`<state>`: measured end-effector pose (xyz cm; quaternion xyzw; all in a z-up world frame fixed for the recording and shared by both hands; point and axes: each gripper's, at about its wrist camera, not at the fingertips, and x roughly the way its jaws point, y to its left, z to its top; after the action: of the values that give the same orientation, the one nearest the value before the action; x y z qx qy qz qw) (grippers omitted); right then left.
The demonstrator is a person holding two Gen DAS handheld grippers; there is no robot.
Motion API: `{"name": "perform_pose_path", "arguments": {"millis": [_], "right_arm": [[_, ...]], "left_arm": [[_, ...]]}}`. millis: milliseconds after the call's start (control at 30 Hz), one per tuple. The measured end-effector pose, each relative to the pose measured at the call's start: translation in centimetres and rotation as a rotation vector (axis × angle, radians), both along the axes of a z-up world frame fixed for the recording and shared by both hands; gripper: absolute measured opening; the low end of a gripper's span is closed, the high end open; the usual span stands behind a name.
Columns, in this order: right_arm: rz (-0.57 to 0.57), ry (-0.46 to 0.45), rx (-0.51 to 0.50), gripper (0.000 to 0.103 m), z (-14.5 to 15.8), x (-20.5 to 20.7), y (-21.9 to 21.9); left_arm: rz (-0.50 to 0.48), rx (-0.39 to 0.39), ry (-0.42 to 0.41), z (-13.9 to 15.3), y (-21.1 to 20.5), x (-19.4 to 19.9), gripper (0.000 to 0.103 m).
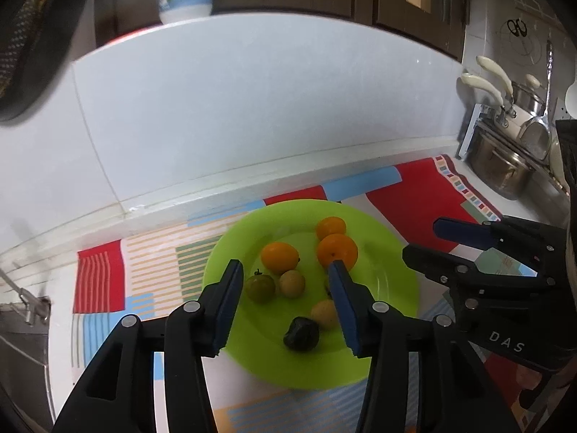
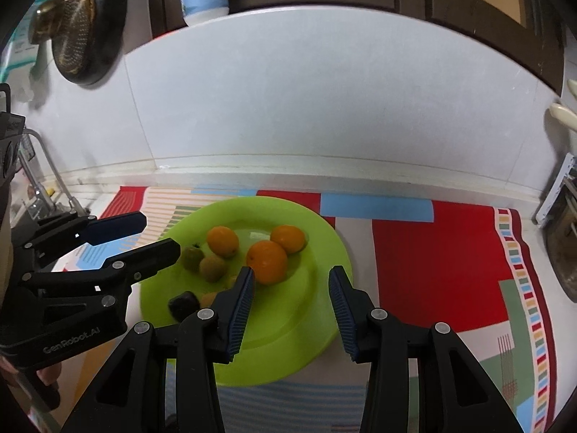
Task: Organize fruits
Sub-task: 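Withdraw both tools toward the dark plum and last orange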
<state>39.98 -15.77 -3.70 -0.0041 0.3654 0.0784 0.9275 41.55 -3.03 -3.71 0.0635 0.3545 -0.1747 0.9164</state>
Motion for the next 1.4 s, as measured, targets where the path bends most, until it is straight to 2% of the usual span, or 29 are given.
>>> {"name": "perform_pose_path", "arguments": {"millis": [200, 733, 1100, 1400], "right_arm": [[0.006, -0.02, 0.007, 0.044, 1.3, -2.3, 0.5], [0.038, -0.023, 0.013, 0.044, 3.1, -8.4, 2.9], [0.075, 0.039, 0.005, 0.044, 1.8, -11.6, 4.6], [0.104, 0.121, 0.007, 0.044, -0.2, -13.1, 5.4]], "left_arm": [[-0.001, 0.002, -0.044, 1.6, 0.7, -2.4, 0.057], [-0.031, 0.005, -0.107, 3.8, 2.6, -8.6, 0.062], [-0.028, 0.023, -0.084, 2.5, 4.1, -11.9, 0.062], [-0.017, 0.047, -0.014, 0.2, 4.7, -13.8, 0.062]]}}
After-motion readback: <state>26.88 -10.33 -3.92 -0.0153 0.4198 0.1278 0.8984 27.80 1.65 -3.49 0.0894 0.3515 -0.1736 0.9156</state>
